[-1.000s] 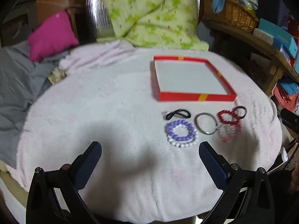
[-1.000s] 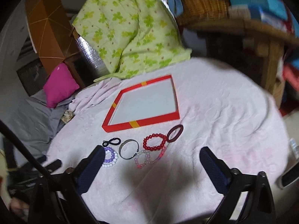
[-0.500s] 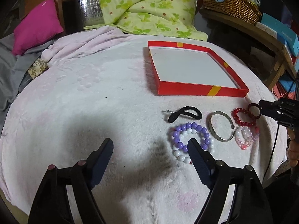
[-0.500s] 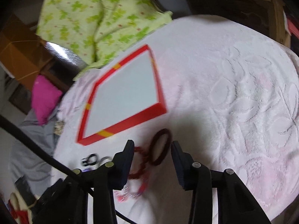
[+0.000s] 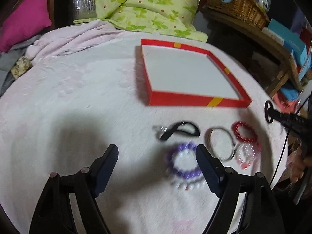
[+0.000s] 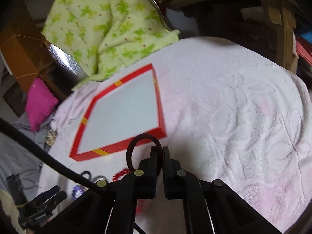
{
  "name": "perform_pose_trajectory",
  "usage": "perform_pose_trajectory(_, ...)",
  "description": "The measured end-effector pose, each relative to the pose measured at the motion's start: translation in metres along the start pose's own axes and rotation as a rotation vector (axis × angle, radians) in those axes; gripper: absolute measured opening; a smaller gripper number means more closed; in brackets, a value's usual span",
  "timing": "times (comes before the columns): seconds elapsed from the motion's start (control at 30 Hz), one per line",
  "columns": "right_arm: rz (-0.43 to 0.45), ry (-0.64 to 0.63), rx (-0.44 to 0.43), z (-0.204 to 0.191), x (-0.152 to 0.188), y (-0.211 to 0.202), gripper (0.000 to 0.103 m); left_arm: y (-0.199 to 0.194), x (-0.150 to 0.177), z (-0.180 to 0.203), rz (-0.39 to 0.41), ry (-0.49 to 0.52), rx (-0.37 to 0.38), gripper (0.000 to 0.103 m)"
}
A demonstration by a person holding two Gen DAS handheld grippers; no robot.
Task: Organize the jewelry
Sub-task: 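Grasp the dark red ring with the right tool while the left tool grasps the black hair tie, then carry both items over the red box and release them inside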
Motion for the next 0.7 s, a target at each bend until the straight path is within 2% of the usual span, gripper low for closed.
perform_pose_trajectory(0.2,0.034,-0.016,-0.054,-0.015,-0.004,-0.003,0.006,0.022,-0.019,0.014,-0.046,0.046,0.004,0.079)
perform_pose_trajectory(0.27,0.048,-0.018,-0.073,-0.017,-0.009,-0.001,0.006,0.029,-0.02,0.016,-0.08,0.053,0.034,0.057)
perform_pose_trajectory(0.4,0.068,-0.02,-0.097,-0.02,-0.015,-0.001,0.006,0.042,-0.021,0.018,-0.127,0.06,0.072,0.042)
perform_pose_trajectory(0.5,0.08,-0.004,-0.12,-0.023,-0.024,0.002,0.006,0.043,-0.023,0.02,-0.119,0.078,0.096,0.022)
perform_pose_trajectory(0.53,0.083,-0.001,-0.122,-0.024,-0.027,0.003,0.006,0.044,-0.024,0.02,-0.122,0.077,0.109,0.012)
perform_pose_trajectory(0.7,0.079,0.025,-0.156,-0.029,-0.039,0.013,0.005,0.043,-0.026,0.022,-0.101,0.087,0.147,0.007)
Point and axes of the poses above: each gripper's, at about its wrist camera, not at the fingertips, and y roughly the way its jaws point, z to its right, x to its underside, the point moved 3 cm from there along y, roughly the way its jaws point, and after that the axes turned 15 degrees about -z, right-handed, at the moved point
